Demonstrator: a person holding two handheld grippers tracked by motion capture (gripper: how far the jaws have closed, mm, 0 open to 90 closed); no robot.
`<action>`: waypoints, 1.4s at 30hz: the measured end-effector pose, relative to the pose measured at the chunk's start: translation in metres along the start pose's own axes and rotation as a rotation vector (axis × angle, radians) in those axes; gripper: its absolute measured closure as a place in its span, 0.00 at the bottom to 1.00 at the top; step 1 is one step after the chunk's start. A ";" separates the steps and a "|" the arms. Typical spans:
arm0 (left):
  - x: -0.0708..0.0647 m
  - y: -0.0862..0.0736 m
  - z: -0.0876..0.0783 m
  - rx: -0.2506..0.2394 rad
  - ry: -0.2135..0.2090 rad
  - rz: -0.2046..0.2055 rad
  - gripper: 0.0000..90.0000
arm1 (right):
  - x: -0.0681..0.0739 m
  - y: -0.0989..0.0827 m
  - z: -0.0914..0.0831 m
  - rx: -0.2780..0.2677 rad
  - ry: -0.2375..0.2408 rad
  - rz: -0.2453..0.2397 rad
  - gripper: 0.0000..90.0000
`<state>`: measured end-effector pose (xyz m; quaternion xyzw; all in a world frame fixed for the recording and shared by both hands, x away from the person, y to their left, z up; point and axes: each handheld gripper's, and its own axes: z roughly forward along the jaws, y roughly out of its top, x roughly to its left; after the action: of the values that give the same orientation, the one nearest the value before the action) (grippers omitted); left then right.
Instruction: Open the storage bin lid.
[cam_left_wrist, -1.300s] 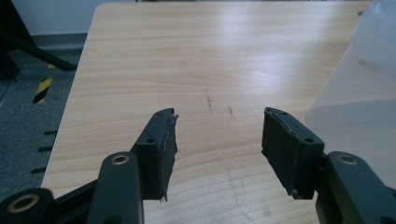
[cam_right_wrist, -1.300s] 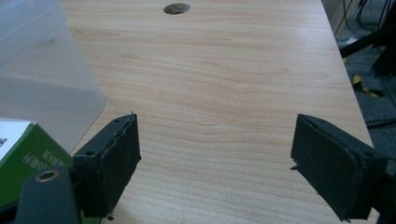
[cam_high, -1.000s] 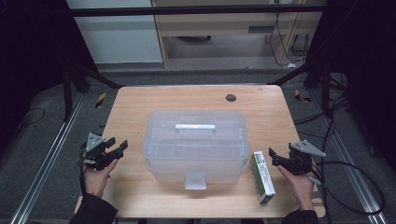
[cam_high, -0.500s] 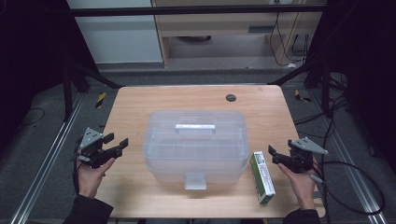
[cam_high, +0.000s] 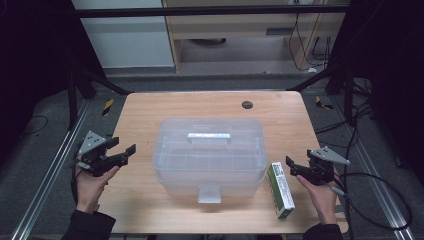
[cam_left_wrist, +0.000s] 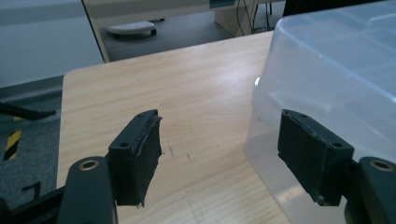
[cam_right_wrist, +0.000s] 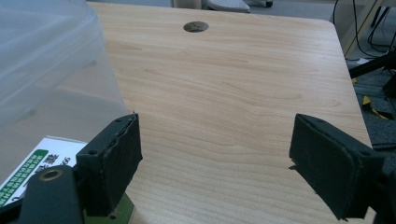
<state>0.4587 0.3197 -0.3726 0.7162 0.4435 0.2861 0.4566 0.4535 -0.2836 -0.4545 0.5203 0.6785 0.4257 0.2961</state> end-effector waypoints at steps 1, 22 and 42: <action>0.000 0.002 -0.001 -0.005 -0.004 0.003 0.33 | 0.001 -0.001 0.002 0.013 -0.005 -0.008 0.19; -0.012 0.057 -0.008 0.023 -0.065 0.200 0.31 | 0.001 -0.006 0.003 0.042 0.005 -0.021 0.20; -0.046 0.098 -0.005 0.059 -0.131 0.365 0.33 | -0.002 -0.010 0.008 0.058 0.006 -0.031 0.20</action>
<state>0.4710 0.2623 -0.2820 0.8150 0.2835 0.3038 0.4039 0.4560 -0.2842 -0.4668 0.5170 0.6994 0.4026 0.2854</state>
